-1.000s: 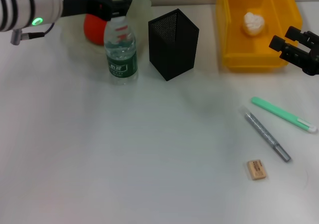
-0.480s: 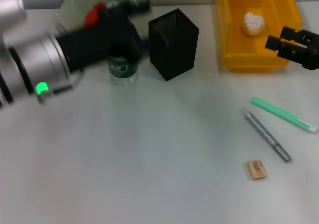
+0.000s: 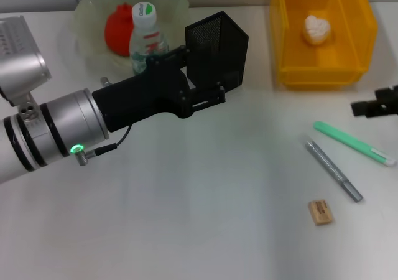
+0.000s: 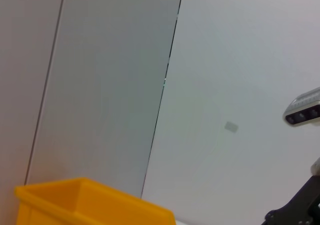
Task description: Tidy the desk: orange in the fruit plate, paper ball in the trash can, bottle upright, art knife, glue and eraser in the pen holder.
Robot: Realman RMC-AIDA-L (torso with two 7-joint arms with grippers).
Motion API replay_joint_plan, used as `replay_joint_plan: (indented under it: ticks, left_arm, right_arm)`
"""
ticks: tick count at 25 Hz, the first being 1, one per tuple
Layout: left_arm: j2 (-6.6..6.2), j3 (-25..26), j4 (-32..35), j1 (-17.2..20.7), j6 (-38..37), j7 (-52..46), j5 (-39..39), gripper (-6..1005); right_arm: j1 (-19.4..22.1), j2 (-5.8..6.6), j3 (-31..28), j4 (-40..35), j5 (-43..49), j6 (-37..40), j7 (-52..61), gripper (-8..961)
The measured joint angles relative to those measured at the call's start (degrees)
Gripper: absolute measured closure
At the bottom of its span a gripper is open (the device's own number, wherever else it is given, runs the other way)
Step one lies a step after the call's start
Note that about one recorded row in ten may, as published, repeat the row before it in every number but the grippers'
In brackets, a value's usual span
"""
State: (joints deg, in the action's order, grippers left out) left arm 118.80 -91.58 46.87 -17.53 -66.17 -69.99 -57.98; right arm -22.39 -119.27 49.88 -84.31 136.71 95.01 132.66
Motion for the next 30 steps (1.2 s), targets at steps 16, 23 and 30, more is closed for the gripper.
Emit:
replay_joint_plan:
  ticks: [16,23,30]
  left_arm:
    - [0.14,0.0,-4.8,-2.2,-0.3,1.7,2.3,229]
    - [0.11,0.0,-5.0,-2.1,-1.0,1.7,2.3,229]
    - [0.02,0.1,-5.2,-1.8,-1.0,2.0,2.3,230]
  right_arm:
    - [-1.6,-0.03,5.5,1.0,14.8,0.2,0.5,242]
    - [-4.3,-0.02,10.9,4.7,20.9,-2.5,0.9,244]
    - [-7.2,0.03,13.9,9.4,23.5,-4.5,1.7,249]
